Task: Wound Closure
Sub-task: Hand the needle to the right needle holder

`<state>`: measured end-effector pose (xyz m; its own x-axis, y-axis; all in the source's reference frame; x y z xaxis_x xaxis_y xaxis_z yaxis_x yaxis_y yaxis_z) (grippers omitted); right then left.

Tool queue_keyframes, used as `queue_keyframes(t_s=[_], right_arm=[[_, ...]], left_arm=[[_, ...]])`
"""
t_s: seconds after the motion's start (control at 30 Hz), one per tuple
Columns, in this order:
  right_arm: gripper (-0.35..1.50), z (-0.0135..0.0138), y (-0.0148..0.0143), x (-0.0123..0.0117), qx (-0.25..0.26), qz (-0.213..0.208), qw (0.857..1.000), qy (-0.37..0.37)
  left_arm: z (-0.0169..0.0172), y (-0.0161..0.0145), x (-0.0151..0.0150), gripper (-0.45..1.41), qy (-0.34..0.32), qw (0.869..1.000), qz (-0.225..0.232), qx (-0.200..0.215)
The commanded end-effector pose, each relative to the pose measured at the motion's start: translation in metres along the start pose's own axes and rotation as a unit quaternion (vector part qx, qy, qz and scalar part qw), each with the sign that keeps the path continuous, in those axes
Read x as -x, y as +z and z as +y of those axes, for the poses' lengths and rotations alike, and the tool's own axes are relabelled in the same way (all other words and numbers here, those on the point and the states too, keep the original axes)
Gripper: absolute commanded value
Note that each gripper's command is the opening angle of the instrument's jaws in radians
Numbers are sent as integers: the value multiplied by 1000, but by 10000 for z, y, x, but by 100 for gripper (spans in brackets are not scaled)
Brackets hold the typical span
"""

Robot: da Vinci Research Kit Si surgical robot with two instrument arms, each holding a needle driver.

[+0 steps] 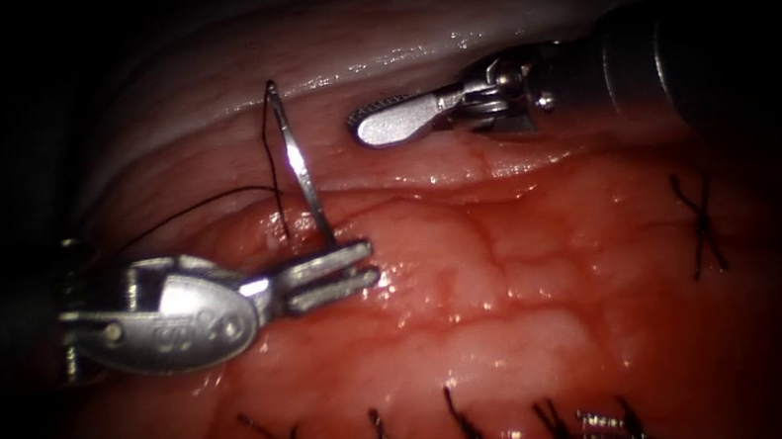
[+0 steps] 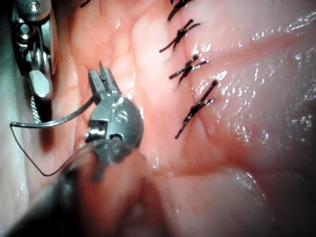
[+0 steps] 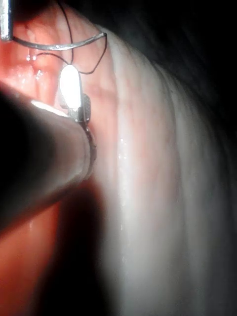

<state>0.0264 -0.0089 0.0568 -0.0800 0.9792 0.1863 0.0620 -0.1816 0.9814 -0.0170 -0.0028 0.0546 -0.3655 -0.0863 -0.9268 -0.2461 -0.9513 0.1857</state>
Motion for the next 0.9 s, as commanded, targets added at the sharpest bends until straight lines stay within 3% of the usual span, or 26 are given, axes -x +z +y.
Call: queue_keyframes(t_s=[0.03, 0.4, 0.9], right_arm=[[131, -1, 14, 7, -6, -6, 1000, 0], [128, -9, 34, 23, -21, -15, 1000, -1], [106, -7, 43, 34, -33, -50, 998, -5]], left_arm=[[5, 9, 5, -45, -1, 1000, -2, 0], [21, 17, 5, -45, 7, 1000, -6, 10], [16, 14, -9, -45, 8, 1000, -4, 19]])
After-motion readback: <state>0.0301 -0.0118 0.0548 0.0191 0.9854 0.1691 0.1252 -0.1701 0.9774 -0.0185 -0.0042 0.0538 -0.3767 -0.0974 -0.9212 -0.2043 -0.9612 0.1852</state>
